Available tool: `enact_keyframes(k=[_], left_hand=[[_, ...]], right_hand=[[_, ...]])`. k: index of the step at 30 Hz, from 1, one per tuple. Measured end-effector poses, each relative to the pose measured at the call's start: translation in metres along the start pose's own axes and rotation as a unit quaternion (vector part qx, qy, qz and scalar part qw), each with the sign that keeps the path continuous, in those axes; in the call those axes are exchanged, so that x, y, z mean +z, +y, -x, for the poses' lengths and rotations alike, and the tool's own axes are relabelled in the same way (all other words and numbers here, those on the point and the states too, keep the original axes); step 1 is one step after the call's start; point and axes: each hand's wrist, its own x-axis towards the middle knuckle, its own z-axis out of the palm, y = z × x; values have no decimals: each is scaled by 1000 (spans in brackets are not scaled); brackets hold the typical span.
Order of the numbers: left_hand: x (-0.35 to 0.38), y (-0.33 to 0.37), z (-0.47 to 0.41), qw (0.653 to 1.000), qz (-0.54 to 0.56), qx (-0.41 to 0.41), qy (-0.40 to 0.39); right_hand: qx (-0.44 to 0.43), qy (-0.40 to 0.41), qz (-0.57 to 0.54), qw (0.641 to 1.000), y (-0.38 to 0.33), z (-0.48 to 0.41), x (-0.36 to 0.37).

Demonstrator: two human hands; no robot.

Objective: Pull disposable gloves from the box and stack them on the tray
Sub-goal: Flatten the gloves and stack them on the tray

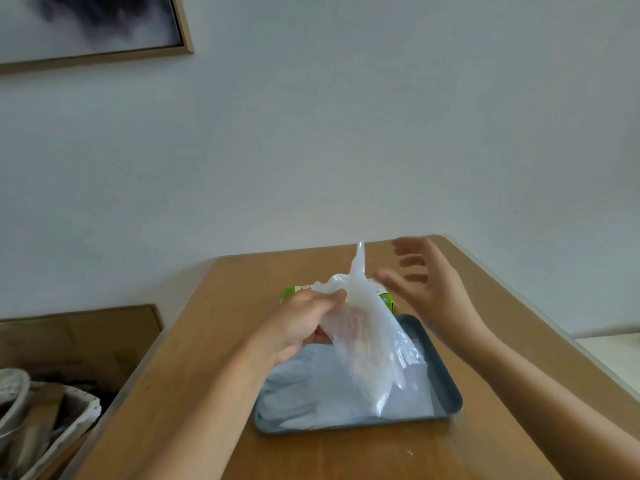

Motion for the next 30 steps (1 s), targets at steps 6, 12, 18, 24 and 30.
enact_keyframes(k=[6, 12, 18, 24, 30], left_hand=[[15, 3, 3, 993, 114, -21, 9], [14, -4, -3, 993, 118, -17, -22], [6, -16, -9, 994, 80, 28, -62], [1, -21, -26, 996, 63, 35, 52], [-68, -24, -77, 964, 130, -17, 230]], right_hand=[[-190, -181, 280, 923, -10, 50, 27], [-117, -48, 171, 977, -5, 33, 24], [145, -139, -100, 974, -11, 15, 14], [215, -90, -167, 958, 0, -16, 20], [247, -22, -196, 949, 28, -62, 3]])
